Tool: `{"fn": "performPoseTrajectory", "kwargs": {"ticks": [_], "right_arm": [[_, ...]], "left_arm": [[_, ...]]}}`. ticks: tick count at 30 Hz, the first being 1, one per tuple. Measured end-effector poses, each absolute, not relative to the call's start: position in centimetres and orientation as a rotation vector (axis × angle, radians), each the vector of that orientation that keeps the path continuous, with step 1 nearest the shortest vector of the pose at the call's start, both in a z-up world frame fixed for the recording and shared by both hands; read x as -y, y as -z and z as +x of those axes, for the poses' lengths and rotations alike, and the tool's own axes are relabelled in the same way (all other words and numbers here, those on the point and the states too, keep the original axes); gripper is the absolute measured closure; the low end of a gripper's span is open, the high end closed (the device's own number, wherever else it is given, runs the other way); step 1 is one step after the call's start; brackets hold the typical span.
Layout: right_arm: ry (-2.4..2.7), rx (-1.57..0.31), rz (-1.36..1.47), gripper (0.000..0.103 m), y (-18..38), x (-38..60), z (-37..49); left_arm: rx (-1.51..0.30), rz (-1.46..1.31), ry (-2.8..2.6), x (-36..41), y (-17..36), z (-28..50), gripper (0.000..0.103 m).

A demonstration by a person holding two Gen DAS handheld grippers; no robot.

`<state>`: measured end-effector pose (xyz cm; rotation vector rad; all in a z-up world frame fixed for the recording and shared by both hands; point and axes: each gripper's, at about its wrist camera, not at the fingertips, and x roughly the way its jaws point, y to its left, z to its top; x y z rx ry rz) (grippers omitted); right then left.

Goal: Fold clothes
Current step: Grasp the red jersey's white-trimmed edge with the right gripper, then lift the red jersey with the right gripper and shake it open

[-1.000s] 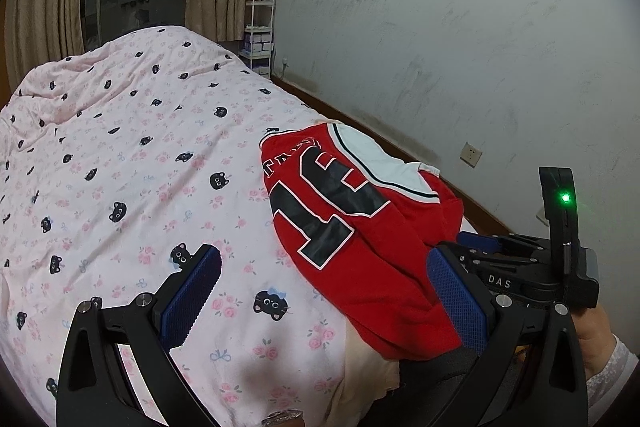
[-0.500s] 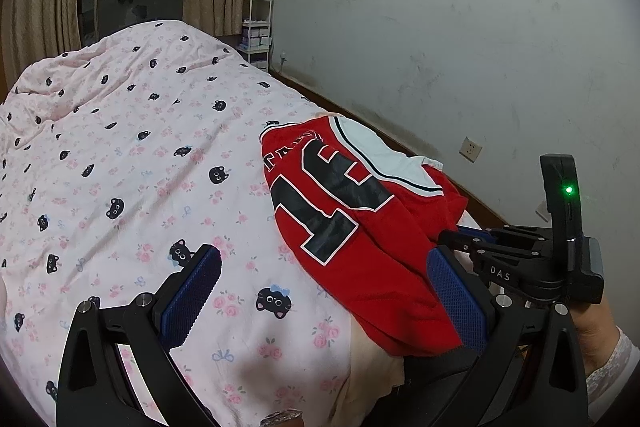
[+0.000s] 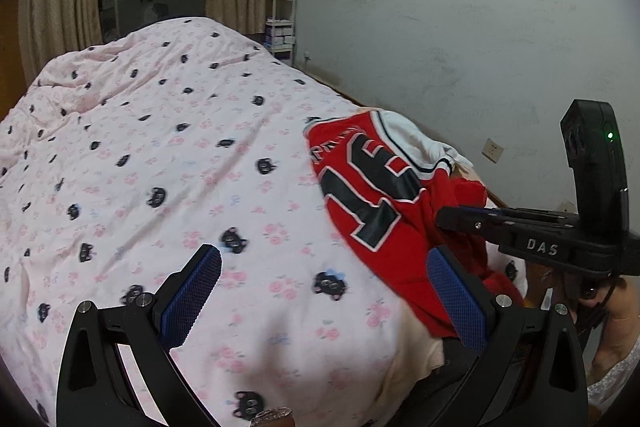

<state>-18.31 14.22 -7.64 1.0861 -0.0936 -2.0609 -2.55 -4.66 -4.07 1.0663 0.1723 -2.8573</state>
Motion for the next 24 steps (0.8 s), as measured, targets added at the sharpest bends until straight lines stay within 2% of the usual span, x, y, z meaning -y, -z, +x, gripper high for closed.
{"fn": "performPoseTrajectory", "kwargs": {"ticks": [8, 24], "right_arm": [[1.916, 0.112, 1.066, 0.094, 6.3, -7.2, -15.9], [1.575, -0.092, 1.070, 0.094, 7.0, 10.9, -4.4]], "left_arm": [[-0.256, 0.990, 2.706, 11.4, 4.0, 1.6, 0.001], [-0.379, 0.901, 2.454, 21.5, 6.1, 14.3, 0.001]]}}
